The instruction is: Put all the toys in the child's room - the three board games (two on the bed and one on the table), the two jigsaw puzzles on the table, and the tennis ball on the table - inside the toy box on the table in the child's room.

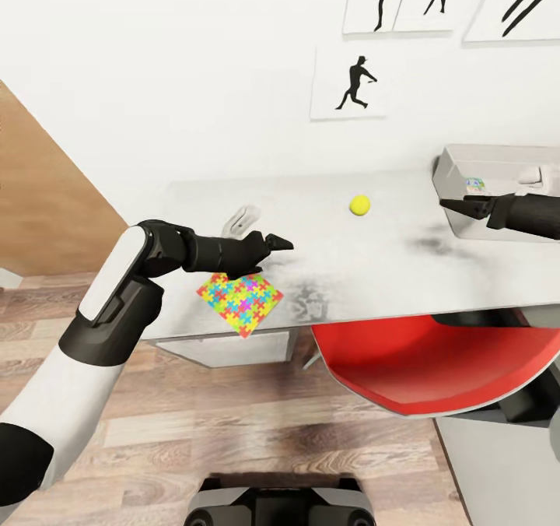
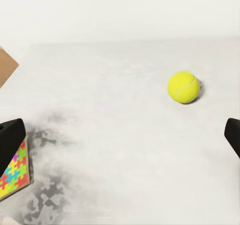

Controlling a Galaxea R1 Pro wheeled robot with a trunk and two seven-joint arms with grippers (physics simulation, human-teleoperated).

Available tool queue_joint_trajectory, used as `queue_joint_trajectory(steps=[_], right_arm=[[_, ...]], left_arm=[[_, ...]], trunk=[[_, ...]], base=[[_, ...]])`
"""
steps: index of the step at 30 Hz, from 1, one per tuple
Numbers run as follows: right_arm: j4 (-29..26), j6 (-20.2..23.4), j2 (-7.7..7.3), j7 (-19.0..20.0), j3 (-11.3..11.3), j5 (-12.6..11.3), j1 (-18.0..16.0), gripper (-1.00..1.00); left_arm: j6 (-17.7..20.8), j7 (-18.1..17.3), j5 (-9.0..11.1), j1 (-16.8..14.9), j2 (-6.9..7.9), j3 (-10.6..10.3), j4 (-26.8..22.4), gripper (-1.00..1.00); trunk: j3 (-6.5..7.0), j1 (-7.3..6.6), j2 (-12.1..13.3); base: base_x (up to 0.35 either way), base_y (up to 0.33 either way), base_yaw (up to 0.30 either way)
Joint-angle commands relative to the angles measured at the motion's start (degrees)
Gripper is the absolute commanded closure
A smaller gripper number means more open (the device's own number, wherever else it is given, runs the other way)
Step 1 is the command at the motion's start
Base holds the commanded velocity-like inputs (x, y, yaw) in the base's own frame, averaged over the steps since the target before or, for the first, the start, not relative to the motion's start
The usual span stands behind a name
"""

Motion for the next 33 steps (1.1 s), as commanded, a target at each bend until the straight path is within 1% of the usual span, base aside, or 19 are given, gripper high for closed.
queue_joint_trajectory(steps=[1, 2, 3, 4, 5, 7, 8, 10, 13, 15, 18, 20, 21, 23, 24, 26, 27, 31, 33], right_arm=[[0.01, 0.41, 0.75, 0.31, -0.04, 0.50, 0.27, -1.00], [0.03, 0.41, 1.44, 0.05, -0.04, 0.56, 0.66, -1.00], [0.03, 0.41, 1.44, 0.05, -0.04, 0.56, 0.66, -1.00], [0.04, 0.41, 2.04, -0.29, -0.04, 0.63, 1.11, -1.00], [0.04, 0.41, 2.04, -0.29, -0.04, 0.63, 1.11, -1.00], [0.01, 0.41, 2.74, -1.24, 0.01, 0.84, 2.21, -1.00], [0.01, 0.41, 2.74, -1.24, 0.01, 0.84, 2.21, -1.00], [-0.02, 0.41, 3.13, -2.11, 0.03, 1.13, 3.58, -1.00], [-0.03, 0.41, 3.22, -2.43, 0.02, 1.24, 4.35, -1.00], [-0.12, 0.41, 3.34, -2.88, -0.10, 1.36, 5.96, -1.00], [-0.29, 0.41, 3.40, -3.03, -0.19, 1.39, 6.96, -1.00], [-1.23, 0.41, 3.51, -3.20, -0.34, 1.43, 9.48, -1.00], [-1.23, 0.41, 3.51, -3.20, -0.34, 1.43, 9.48, -1.00], [-2.24, 0.41, 3.77, -3.32, -0.51, 1.46, 12.46, -1.00], [-2.24, 0.41, 3.77, -3.32, -0.51, 1.46, 12.46, -1.00], [-2.86, 0.41, 4.00, -3.37, -0.69, 1.48, 15.25, -1.00], [-2.86, 0.41, 4.00, -3.37, -0.69, 1.48, 15.25, -1.00], [-3.25, 0.41, 4.26, -3.55, -0.75, 1.46, 17.12, -1.00], [-3.47, 0.41, 4.58, -3.67, -0.76, 1.40, 18.38, -1.00]], left_arm=[[0.02, 0.45, 0.44, 0.63, 0.97, 0.42, -0.04, -1.00], [0.05, 0.40, 0.43, 1.42, 1.92, 0.90, -0.04, -1.00], [0.05, 0.40, 0.43, 1.42, 1.92, 0.90, -0.04, -1.00], [0.07, 0.27, 0.42, 2.24, 2.85, 1.46, -0.04, -1.00], [0.07, 0.27, 0.42, 2.24, 2.85, 1.46, -0.04, -1.00], [0.10, -0.43, 0.36, 3.88, 4.54, 2.74, -0.04, -1.00], [0.10, -0.43, 0.36, 3.88, 4.54, 2.74, -0.04, -1.00], [0.12, -1.64, 0.20, 5.46, 5.78, 4.00, -0.05, -1.00], [0.12, -2.38, 0.12, 6.23, 6.25, 4.52, -0.05, -1.00], [0.15, -3.93, 0.00, 7.52, 7.01, 5.27, -0.05, -1.00], [0.17, -4.71, -0.05, 8.00, 7.33, 5.55, -0.05, -1.00], [0.24, -6.42, -0.11, 8.70, 7.97, 6.02, -0.05, -1.00], [0.24, -6.42, -0.11, 8.70, 7.97, 6.02, -0.05, -1.00], [0.47, -8.68, -0.15, 9.17, 8.79, 6.70, -0.05, -1.00], [0.47, -8.68, -0.15, 9.17, 8.79, 6.70, -0.05, -1.00], [0.91, -11.45, -0.17, 9.48, 9.72, 7.49, -0.05, -1.00], [0.91, -11.45, -0.17, 9.48, 9.72, 7.49, -0.05, -1.00], [1.33, -14.31, -0.19, 9.71, 10.76, 8.21, -0.05, -1.00], [1.63, -16.70, -0.20, 9.90, 11.91, 8.77, -0.05, -1.00]], trunk=[[-0.08, 0.04, -0.10], [-0.07, 0.04, -0.10], [-0.07, 0.04, -0.10], [-0.07, 0.04, -0.10], [-0.06, 0.04, -0.10], [-0.06, 0.04, -0.10], [-0.06, 0.04, -0.10], [-0.06, 0.04, -0.10], [-0.05, 0.04, -0.10], [-0.05, 0.04, -0.10], [-0.05, 0.04, -0.10], [-0.05, 0.04, -0.10], [-0.05, 0.04, -0.10], [-0.05, 0.04, -0.10], [-0.05, 0.04, -0.10], [-0.05, 0.04, -0.10], [-0.05, 0.04, -0.10], [-0.05, 0.04, -0.10], [-0.05, 0.04, -0.10]], base=[[0.096, 0.148, 0.001], [0.116, 0.169, 0.000], [0.116, 0.169, 0.000], [0.133, 0.187, 0.000], [0.133, 0.187, 0.000], [0.155, 0.206, 0.000], [0.161, 0.211, 0.000], [0.175, 0.224, 0.000], [0.183, 0.230, 0.000], [0.166, 0.205, 0.000], [0.135, 0.166, 0.000], [0.090, 0.110, 0.000], [0.080, 0.098, 0.000], [0.057, 0.071, 0.000], [0.051, 0.063, 0.000], [0.037, 0.045, 0.000], [0.033, 0.040, 0.000], [0.023, 0.029, 0.000], [0.015, 0.018, 0.000]])
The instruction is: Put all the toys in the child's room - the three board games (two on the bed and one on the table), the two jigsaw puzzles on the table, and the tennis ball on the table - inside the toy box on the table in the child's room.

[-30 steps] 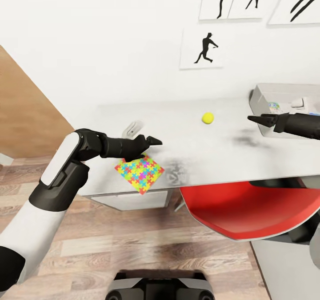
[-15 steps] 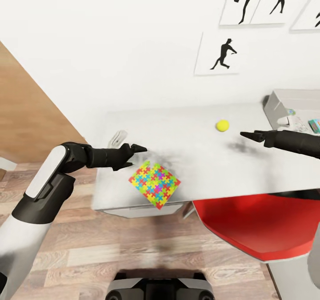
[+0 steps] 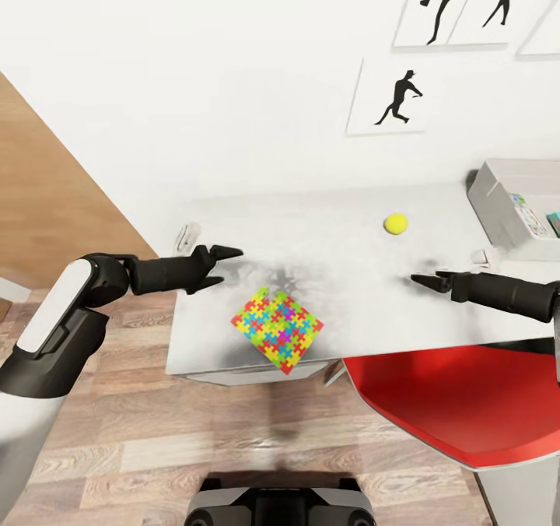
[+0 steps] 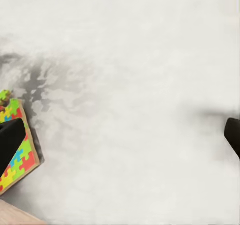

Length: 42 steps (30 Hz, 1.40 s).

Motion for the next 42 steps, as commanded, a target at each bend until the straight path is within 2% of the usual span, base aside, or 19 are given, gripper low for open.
queue_joint_trajectory(steps=[1, 3, 6, 8, 11, 14, 16, 19, 22, 25, 27, 30, 32, 33, 35, 36, 38, 39, 42], right_arm=[[-0.05, 0.36, 0.01, 0.56, -0.06, 0.52, -0.05, -1.00], [-0.19, 0.36, 0.52, 0.49, -0.10, 0.43, 0.93, -1.00], [-0.24, 0.36, 0.87, 0.46, -0.10, 0.40, 1.32, -1.00], [-0.29, 0.36, 1.70, 0.42, -0.14, 0.43, 1.90, -1.00], [-0.25, 0.36, 2.18, 0.41, -0.17, 0.45, 2.14, -1.00], [-0.15, 0.36, 3.16, 0.39, -0.21, 0.52, 2.61, -1.00], [-0.03, 0.36, 3.87, 0.38, -0.24, 0.53, 3.45, -1.00], [-0.01, 0.36, 4.16, 0.38, -0.25, 0.53, 4.00, -1.00], [-0.07, 0.36, 4.73, 0.37, -0.23, 0.45, 5.57, -1.00], [-0.11, 0.36, 4.86, 0.36, -0.22, 0.42, 5.93, -1.00], [-0.16, 0.36, 5.06, 0.36, -0.20, 0.34, 6.45, -1.00], [-0.18, 0.36, 5.13, 0.36, -0.17, 0.31, 6.65, -1.00], [-0.21, 0.36, 5.26, 0.36, -0.08, 0.27, 6.94, -1.00], [-0.21, 0.36, 5.26, 0.36, -0.08, 0.27, 6.94, -1.00], [-0.21, 0.36, 5.40, 0.36, -0.03, 0.21, 7.15, -1.00], [-0.21, 0.36, 5.40, 0.36, -0.03, 0.21, 7.15, -1.00], [-0.20, 0.36, 5.71, 0.36, 0.00, 0.21, 7.29, -1.00], [-0.20, 0.36, 5.71, 0.36, 0.00, 0.21, 7.29, -1.00], [-0.19, 0.36, 6.51, 0.36, 0.09, 0.34, 7.41, -1.00]], left_arm=[[-0.12, 0.54, 0.62, -0.06, 0.05, -0.03, -0.04, -1.00], [0.08, -1.20, 0.61, 0.48, 1.44, 0.44, -0.04, -1.00], [0.14, -1.94, 0.61, 0.94, 2.22, 0.70, -0.04, -1.00], [0.24, -3.67, 0.62, 2.08, 3.94, 1.69, -0.04, -1.00], [0.30, -4.74, 0.63, 2.76, 4.82, 2.39, -0.04, -1.00], [0.47, -7.35, 0.65, 4.47, 6.65, 4.03, -0.04, -1.00], [1.05, -10.54, 0.66, 6.58, 8.64, 5.85, -0.04, -1.00], [1.43, -12.22, 0.67, 7.67, 9.67, 6.88, -0.04, -1.00], [2.32, -17.27, 0.66, 11.15, 12.67, 10.41, -0.04, -1.00], [2.52, -18.93, 0.67, 12.38, 13.56, 11.73, -0.04, -1.00], [3.01, -21.95, 0.67, 14.88, 15.36, 14.51, -0.04, -1.00], [3.35, -23.31, 0.68, 16.12, 16.26, 15.89, -0.04, -1.00], [4.00, -25.62, 0.66, 18.63, 17.81, 18.58, -0.04, -1.00], [4.00, -25.62, 0.66, 18.63, 17.81, 18.58, -0.04, -1.00], [4.57, -27.47, 0.67, 21.11, 18.95, 21.43, -0.04, -1.00], [4.57, -27.47, 0.67, 21.11, 18.95, 21.43, -0.04, -1.00], [5.51, -29.02, 0.64, 23.62, 19.69, 24.74, -0.04, -1.00], [5.51, -29.02, 0.64, 23.62, 19.69, 24.74, -0.04, -1.00], [8.15, -30.79, 0.62, 27.41, 20.29, 30.57, -0.04, -1.00]], trunk=[[-0.08, 0.04, -0.10], [-0.08, 0.04, -0.10], [-0.08, 0.04, -0.10], [-0.08, 0.04, -0.10], [-0.08, 0.04, -0.10], [-0.08, 0.04, -0.10], [-0.08, 0.04, -0.10], [-0.08, 0.04, -0.10], [-0.08, 0.04, -0.10], [-0.08, 0.04, -0.10], [-0.08, 0.04, -0.10], [-0.08, 0.04, -0.10], [-0.08, 0.04, -0.10], [-0.08, 0.04, -0.10], [-0.08, 0.04, -0.10], [-0.08, 0.04, -0.10], [-0.08, 0.04, -0.10], [-0.08, 0.04, -0.10], [-0.08, 0.04, -0.10]], base=[[0.013, 0.016, 0.000], [0.010, 0.012, 0.000], [0.007, 0.009, 0.000], [0.005, 0.006, 0.000], [0.004, 0.005, 0.000], [0.002, 0.003, 0.000], [0.002, 0.002, 0.000], [0.001, 0.002, 0.000], [0.000, 0.000, 0.000], [0.000, 0.000, 0.000], [0.000, 0.000, 0.000], [0.000, 0.000, 0.000], [0.000, 0.000, 0.000], [0.000, 0.000, 0.000], [0.000, 0.000, 0.000], [0.000, 0.000, 0.000], [0.000, 0.000, 0.000], [0.000, 0.000, 0.000], [0.000, 0.000, 0.000]])
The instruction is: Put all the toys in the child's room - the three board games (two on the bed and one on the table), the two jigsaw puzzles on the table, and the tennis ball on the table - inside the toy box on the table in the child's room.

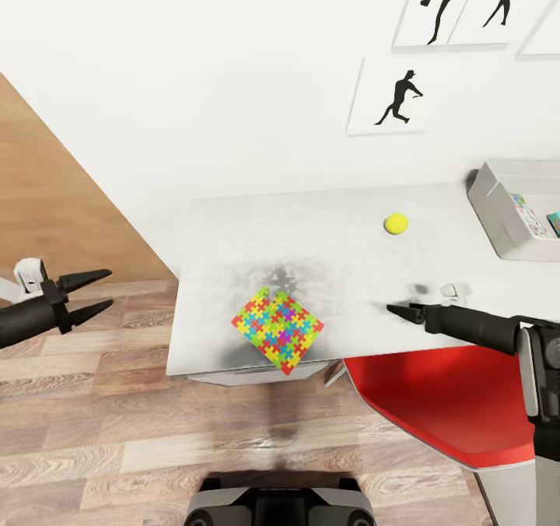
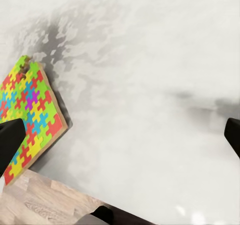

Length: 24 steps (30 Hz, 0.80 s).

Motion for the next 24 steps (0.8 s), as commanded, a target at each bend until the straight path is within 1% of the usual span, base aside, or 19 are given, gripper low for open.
queue_joint_trajectory(steps=[1, 2, 3, 5, 6, 7, 9, 10, 11, 12, 13, 14, 15, 16, 18, 19, 22, 23, 24], right_arm=[[-0.05, 0.36, 0.02, 0.55, -0.06, 0.53, -0.06, -1.00], [-0.06, 0.36, 0.36, 0.57, -0.03, 0.57, -0.03, -1.00], [-0.06, 0.36, 0.36, 0.57, -0.03, 0.57, -0.03, -1.00], [-0.08, 0.36, 1.05, 0.61, 0.04, 0.63, 0.01, -1.00], [-0.08, 0.36, 1.05, 0.61, 0.04, 0.63, 0.01, -1.00], [-0.09, 0.36, 1.34, 0.62, 0.07, 0.67, 0.04, -1.00], [-0.10, 0.36, 1.80, 0.64, 0.10, 0.69, 0.08, -1.00], [-0.09, 0.36, 1.96, 0.62, 0.12, 0.72, 0.10, -1.00], [-0.09, 0.36, 1.96, 0.62, 0.12, 0.72, 0.10, -1.00], [-0.08, 0.36, 2.09, 0.61, 0.13, 0.74, 0.11, -1.00], [-0.07, 0.36, 2.19, 0.59, 0.14, 0.76, 0.12, -1.00], [-0.06, 0.36, 2.28, 0.59, 0.14, 0.77, 0.13, -1.00], [-0.06, 0.36, 2.28, 0.59, 0.14, 0.77, 0.13, -1.00], [-0.06, 0.36, 2.34, 0.58, 0.17, 0.78, 0.13, -1.00], [-0.06, 0.36, 2.45, 0.62, 0.20, 0.77, 0.14, -1.00], [-0.06, 0.36, 2.45, 0.62, 0.20, 0.77, 0.14, -1.00], [-0.14, 0.36, 2.53, 0.81, 0.23, 0.75, 0.20, -1.00], [-0.14, 0.36, 2.53, 0.81, 0.23, 0.75, 0.20, -1.00], [-0.17, 0.36, 2.53, 0.88, 0.25, 0.73, 0.22, -1.00]], left_arm=[[0.20, 0.57, 0.63, 0.01, 0.01, 0.11, -0.03, -1.00], [1.08, 0.21, 0.63, 1.34, 0.12, 2.10, -0.03, -1.00], [1.08, 0.21, 0.63, 1.34, 0.12, 2.10, -0.03, -1.00], [2.38, -0.15, 0.62, 3.96, 0.23, 5.36, -0.03, -1.00], [2.38, -0.15, 0.62, 3.96, 0.23, 5.36, -0.03, -1.00], [2.82, -0.22, 0.58, 5.18, 0.24, 6.55, -0.03, -1.00], [3.41, -0.26, 0.18, 7.26, 0.18, 8.22, 0.01, -1.00], [3.62, -0.26, -0.38, 8.11, 0.08, 8.80, 0.02, -1.00], [3.62, -0.26, -0.38, 8.11, 0.08, 8.80, 0.02, -1.00], [3.76, -0.26, -1.36, 8.89, -0.14, 9.25, 0.03, -1.00], [3.88, -0.26, -2.77, 9.61, -0.63, 9.60, 0.03, -1.00], [3.97, -0.28, -4.55, 10.23, -1.43, 9.87, 0.04, -1.00], [3.97, -0.28, -4.55, 10.23, -1.43, 9.87, 0.04, -1.00], [4.06, -0.33, -6.59, 10.74, -2.54, 10.07, 0.04, -1.00], [4.19, -0.47, -10.98, 11.47, -5.28, 10.38, 0.07, -1.00], [4.19, -0.47, -10.98, 11.47, -5.28, 10.38, 0.07, -1.00], [4.31, -0.57, -17.41, 12.21, -9.83, 10.65, 0.17, -1.00], [4.31, -0.57, -17.41, 12.21, -9.83, 10.65, 0.17, -1.00], [4.33, -0.59, -19.39, 12.37, -11.23, 10.69, 0.22, -1.00]], trunk=[[-0.08, 0.04, -0.09], [-0.08, 0.04, -0.09], [-0.08, 0.04, -0.09], [-0.08, 0.04, -0.09], [-0.08, 0.04, -0.09], [-0.08, 0.04, -0.09], [-0.08, 0.04, -0.09], [-0.08, 0.04, -0.09], [-0.08, 0.04, -0.09], [-0.08, 0.04, -0.09], [-0.08, 0.04, -0.09], [-0.08, 0.04, -0.09], [-0.08, 0.04, -0.09], [-0.08, 0.04, -0.09], [-0.08, 0.04, -0.09], [-0.08, 0.04, -0.09], [-0.08, 0.04, -0.09], [-0.08, 0.04, -0.09], [-0.08, 0.04, -0.09]], base=[[0.000, 0.000, 0.000], [0.000, 0.000, 0.000], [0.000, 0.000, 0.000], [0.000, 0.000, 0.000], [0.000, 0.000, 0.000], [0.000, 0.000, 0.000], [0.000, 0.000, 0.000], [0.000, 0.000, 0.000], [0.000, 0.000, 0.000], [0.000, 0.000, 0.000], [0.000, 0.000, 0.000], [0.000, 0.000, 0.000], [0.000, 0.000, 0.000], [0.000, 0.000, 0.000], [0.000, 0.000, 0.000], [0.000, 0.000, 0.000], [0.000, 0.000, 0.000], [0.000, 0.000, 0.000], [0.000, 0.000, 0.000]])
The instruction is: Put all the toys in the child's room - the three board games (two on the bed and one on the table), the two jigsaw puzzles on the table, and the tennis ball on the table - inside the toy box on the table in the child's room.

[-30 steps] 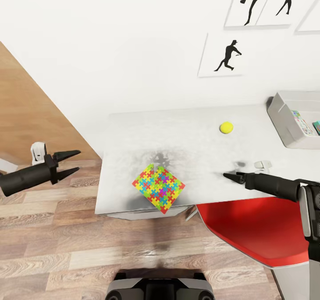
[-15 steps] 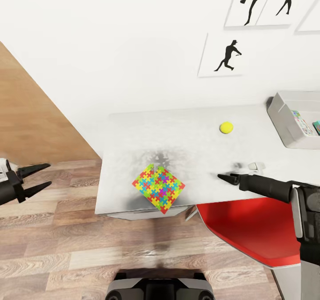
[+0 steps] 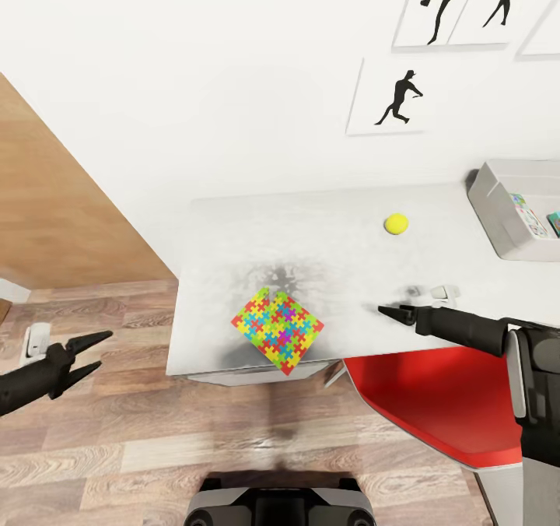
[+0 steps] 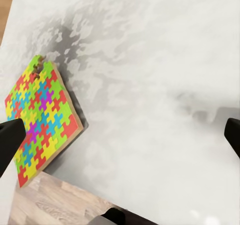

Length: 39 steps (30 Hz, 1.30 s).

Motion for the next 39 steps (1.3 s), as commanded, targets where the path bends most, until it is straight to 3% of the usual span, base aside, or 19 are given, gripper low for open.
queue_joint_trajectory(steps=[1, 2, 6, 7, 9, 10, 12, 13, 18, 23, 39], right_arm=[[-0.12, 0.36, -0.01, 0.67, 0.00, 0.39, 0.10, -1.00], [-0.12, 0.36, -0.01, 0.67, 0.00, 0.39, 0.10, -1.00], [-0.20, 0.36, -0.06, 0.83, 0.12, 0.08, 0.28, -1.00], [-0.20, 0.36, -0.06, 0.83, 0.12, 0.08, 0.28, -1.00], [-0.22, 0.36, -0.07, 0.87, 0.15, -0.01, 0.33, -1.00], [-0.22, 0.36, -0.07, 0.87, 0.15, -0.01, 0.33, -1.00], [-0.24, 0.36, -0.11, 0.93, 0.17, -0.06, 0.39, -1.00], [-0.24, 0.36, -0.11, 0.93, 0.17, -0.06, 0.39, -1.00], [-0.25, 0.36, -0.23, 2.43, 0.20, -0.17, 0.46, -1.00], [-0.21, 0.36, -0.28, 4.65, 0.20, -0.15, 0.50, -1.00], [0.29, 0.36, -0.02, 6.34, 0.14, 0.12, 0.46, -1.00]], left_arm=[[0.24, 0.52, -3.01, 0.19, -2.72, 0.09, 0.04, -1.00], [0.24, 0.52, -3.01, 0.19, -2.72, 0.09, 0.04, -1.00], [0.28, 0.50, -9.15, 0.89, -8.42, 0.08, 0.18, -1.00], [0.28, 0.50, -9.15, 0.89, -8.42, 0.08, 0.18, -1.00], [0.29, 0.46, -12.26, 1.48, -11.00, 0.09, 0.27, -1.00], [0.29, 0.46, -12.26, 1.48, -11.00, 0.09, 0.27, -1.00], [0.29, 0.38, -15.24, 1.94, -13.08, 0.09, 0.32, -1.00], [0.29, 0.38, -15.24, 1.94, -13.08, 0.09, 0.32, -1.00], [0.25, 0.33, -19.86, 2.51, -16.36, 0.07, 0.52, -1.00], [0.23, 0.31, -21.30, 2.67, -17.41, 0.08, 0.61, -1.00], [0.22, 0.26, -22.51, 2.89, -18.02, 0.16, 0.68, -1.00]], trunk=[[-0.07, 0.03, -0.09], [-0.07, 0.03, -0.09], [-0.07, 0.03, -0.09], [-0.07, 0.03, -0.09], [-0.07, 0.03, -0.09], [-0.07, 0.03, -0.09], [-0.07, 0.03, -0.09], [-0.07, 0.03, -0.09], [-0.07, 0.03, -0.09], [-0.07, 0.03, -0.09], [-0.07, 0.03, -0.09]], base=[[0.000, 0.000, 0.000], [0.000, 0.000, 0.000], [0.000, 0.000, 0.000], [0.000, 0.000, 0.000], [0.000, 0.000, 0.000], [0.000, 0.000, 0.000], [0.000, 0.006, 0.000], [0.000, 0.011, 0.000], [0.000, 0.114, 0.000], [0.000, 0.221, 0.000], [0.000, 0.269, 0.000]])
